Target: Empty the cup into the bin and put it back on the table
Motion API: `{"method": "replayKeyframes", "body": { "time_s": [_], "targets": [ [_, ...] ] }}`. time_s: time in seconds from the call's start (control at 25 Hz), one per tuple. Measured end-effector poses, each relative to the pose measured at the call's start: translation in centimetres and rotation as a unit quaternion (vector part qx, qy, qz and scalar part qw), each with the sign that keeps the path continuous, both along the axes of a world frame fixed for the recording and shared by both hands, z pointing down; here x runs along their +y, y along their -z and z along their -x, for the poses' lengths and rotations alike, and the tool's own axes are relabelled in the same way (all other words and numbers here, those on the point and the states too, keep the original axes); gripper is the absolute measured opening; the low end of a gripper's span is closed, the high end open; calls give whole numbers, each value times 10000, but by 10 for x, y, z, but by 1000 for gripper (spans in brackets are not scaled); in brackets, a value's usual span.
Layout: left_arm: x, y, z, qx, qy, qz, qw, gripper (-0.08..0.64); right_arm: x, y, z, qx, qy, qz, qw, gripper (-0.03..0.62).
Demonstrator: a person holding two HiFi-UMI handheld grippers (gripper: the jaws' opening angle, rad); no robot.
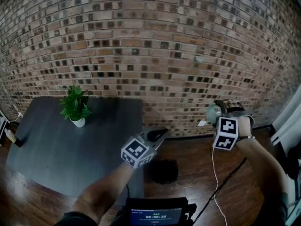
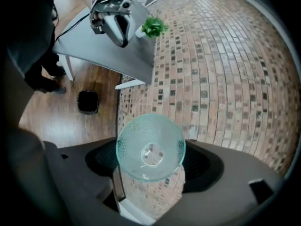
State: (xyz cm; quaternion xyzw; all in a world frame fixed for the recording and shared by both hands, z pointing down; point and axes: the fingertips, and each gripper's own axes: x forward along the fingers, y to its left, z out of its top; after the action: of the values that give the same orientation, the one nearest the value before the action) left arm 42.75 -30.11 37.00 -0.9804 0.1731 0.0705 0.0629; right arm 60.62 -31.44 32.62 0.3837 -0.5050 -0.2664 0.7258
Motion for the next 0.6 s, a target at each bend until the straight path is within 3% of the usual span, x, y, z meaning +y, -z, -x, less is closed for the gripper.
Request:
{"method": "replayKeyframes", "body": {
  "time_s": [0.28, 0.6],
  "targets": [
    [1, 0, 0, -36, 3, 2, 10000, 1, 2, -17, -14, -519, -235, 32, 9984, 394],
    [5, 0, -3, -10, -39, -33, 10000, 0, 1, -29, -32, -1624, -554, -35, 9852, 394]
  ]
}}
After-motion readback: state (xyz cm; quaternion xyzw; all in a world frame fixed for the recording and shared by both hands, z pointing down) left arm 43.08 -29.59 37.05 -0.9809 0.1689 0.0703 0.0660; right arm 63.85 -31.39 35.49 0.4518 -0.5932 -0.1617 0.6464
